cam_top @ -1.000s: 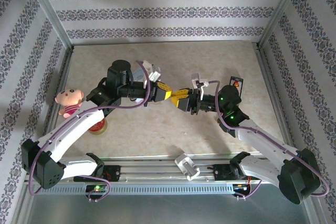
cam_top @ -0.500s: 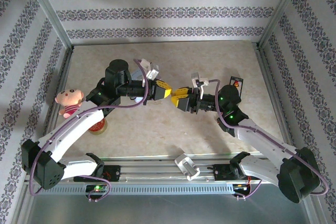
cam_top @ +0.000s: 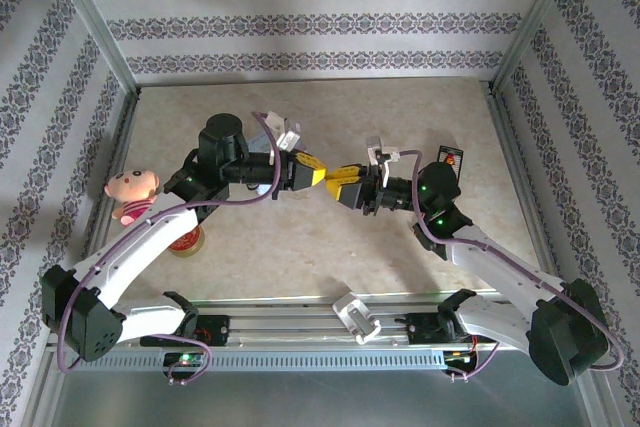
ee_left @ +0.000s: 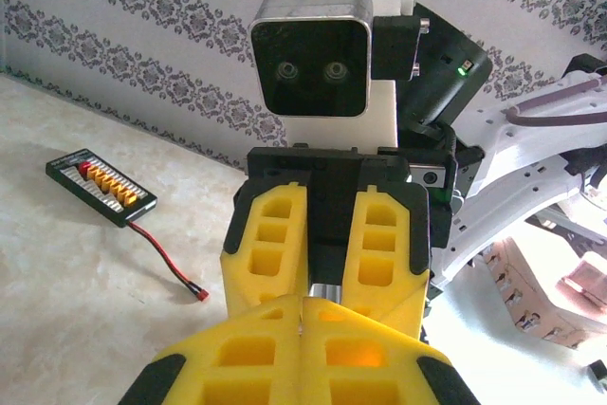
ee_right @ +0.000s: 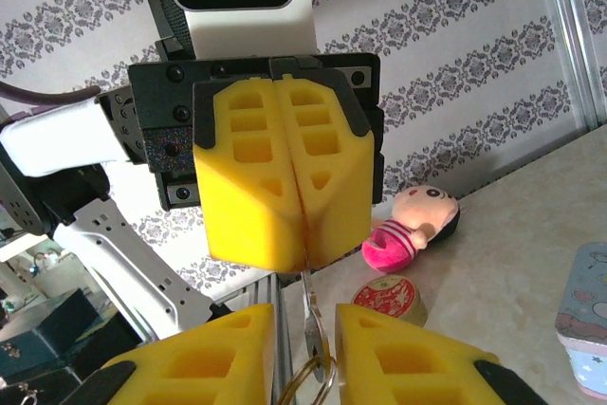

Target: Unlock a padlock with a key

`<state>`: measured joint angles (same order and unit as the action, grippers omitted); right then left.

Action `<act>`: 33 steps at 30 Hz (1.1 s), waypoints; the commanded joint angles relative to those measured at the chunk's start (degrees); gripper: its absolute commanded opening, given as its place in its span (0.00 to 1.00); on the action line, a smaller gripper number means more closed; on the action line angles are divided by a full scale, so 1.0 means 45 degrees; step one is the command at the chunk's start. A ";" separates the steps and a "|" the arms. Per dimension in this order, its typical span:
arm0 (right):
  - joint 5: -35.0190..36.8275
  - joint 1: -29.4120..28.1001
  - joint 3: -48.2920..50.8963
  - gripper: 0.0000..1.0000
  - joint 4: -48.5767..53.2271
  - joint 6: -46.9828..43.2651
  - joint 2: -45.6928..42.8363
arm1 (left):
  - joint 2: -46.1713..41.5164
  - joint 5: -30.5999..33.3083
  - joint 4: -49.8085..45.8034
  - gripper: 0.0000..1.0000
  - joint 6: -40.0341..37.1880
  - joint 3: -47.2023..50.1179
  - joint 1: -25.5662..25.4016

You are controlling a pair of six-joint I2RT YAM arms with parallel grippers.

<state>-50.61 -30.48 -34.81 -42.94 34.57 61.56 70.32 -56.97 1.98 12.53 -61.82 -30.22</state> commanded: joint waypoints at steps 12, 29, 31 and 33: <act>-0.0179 0.0145 -0.0253 0.13 -0.0722 0.0131 -0.0056 | -0.0216 -0.0518 0.1424 0.00 0.0686 0.0237 0.0259; 0.1891 0.0529 0.0253 0.00 0.0339 0.0515 -0.0749 | -0.0399 0.0983 0.1370 0.93 0.1647 0.0427 0.0630; 0.2257 0.0725 0.0303 0.00 0.0909 0.0626 -0.0720 | -0.0623 0.2235 0.1129 0.99 0.1736 0.0487 0.0657; 0.2443 0.0941 0.0231 0.00 0.1684 0.0764 -0.0660 | -0.0853 0.3916 0.0746 0.99 0.1827 0.0534 0.0660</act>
<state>-42.87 -27.27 -34.33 -39.92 36.84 58.70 69.19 -49.23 5.65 18.76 -59.68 -27.99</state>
